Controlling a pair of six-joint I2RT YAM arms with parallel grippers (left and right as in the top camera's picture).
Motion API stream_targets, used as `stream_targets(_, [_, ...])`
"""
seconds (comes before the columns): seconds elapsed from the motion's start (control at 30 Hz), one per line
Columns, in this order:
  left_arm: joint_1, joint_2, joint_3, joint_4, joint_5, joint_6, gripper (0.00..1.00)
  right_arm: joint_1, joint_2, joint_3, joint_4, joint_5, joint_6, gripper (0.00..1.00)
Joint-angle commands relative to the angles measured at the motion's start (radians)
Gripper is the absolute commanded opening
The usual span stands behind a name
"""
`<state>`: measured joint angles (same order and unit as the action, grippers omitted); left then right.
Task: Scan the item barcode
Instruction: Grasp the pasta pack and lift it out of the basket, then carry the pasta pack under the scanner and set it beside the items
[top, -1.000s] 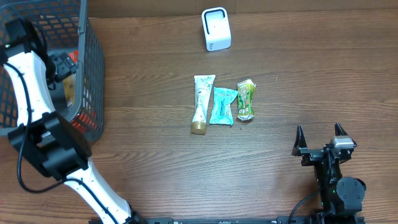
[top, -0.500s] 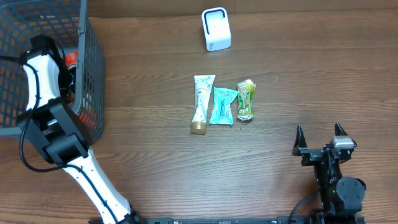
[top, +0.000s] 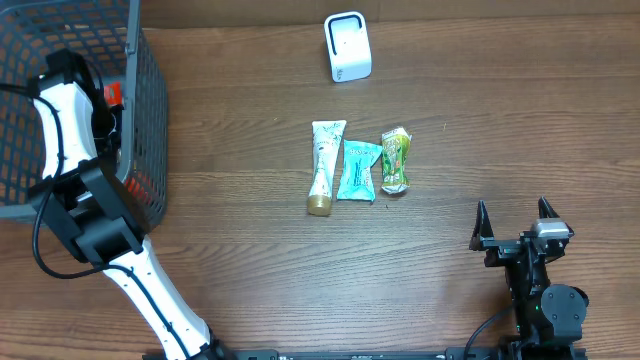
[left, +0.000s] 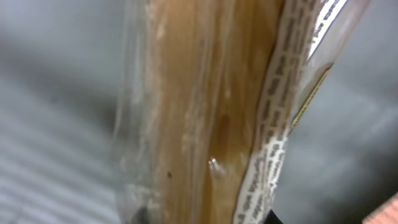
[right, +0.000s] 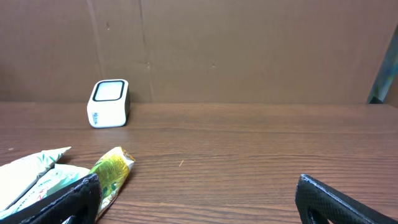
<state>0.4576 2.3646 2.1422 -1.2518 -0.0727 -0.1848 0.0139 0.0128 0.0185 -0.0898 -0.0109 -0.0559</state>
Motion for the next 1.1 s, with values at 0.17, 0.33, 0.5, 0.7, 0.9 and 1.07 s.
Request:
stream_targets(0.17, [0.011, -0.261, 0.324, -0.046, 0.092, -0.068, 0.04, -0.003, -0.01, -0.01, 0.006, 0.01, -0.005, 1.0])
stream_targets(0.33, [-0.015, -0.46, 0.372, -0.047, 0.177, -0.201, 0.04, -0.003, -0.01, -0.01, 0.006, 0.009, -0.005, 1.0])
stream_targets(0.5, [-0.098, -0.61, 0.372, -0.111, 0.413, -0.339, 0.04, -0.003, -0.01, -0.01, 0.006, 0.009, -0.005, 1.0])
stream_targets(0.7, [-0.365, -0.622, 0.354, -0.195, 0.463, -0.316, 0.04, -0.003, -0.01, -0.01, 0.006, 0.009, -0.005, 1.0])
stream_targets(0.9, [-0.666, -0.532, 0.232, -0.209, 0.359, -0.31, 0.04, -0.003, -0.01, -0.01, 0.006, 0.009, -0.005, 1.0])
stream_targets(1.07, [-0.849, -0.398, 0.138, -0.111, 0.343, -0.335, 0.04, -0.003, -0.01, -0.01, 0.006, 0.009, -0.005, 1.0])
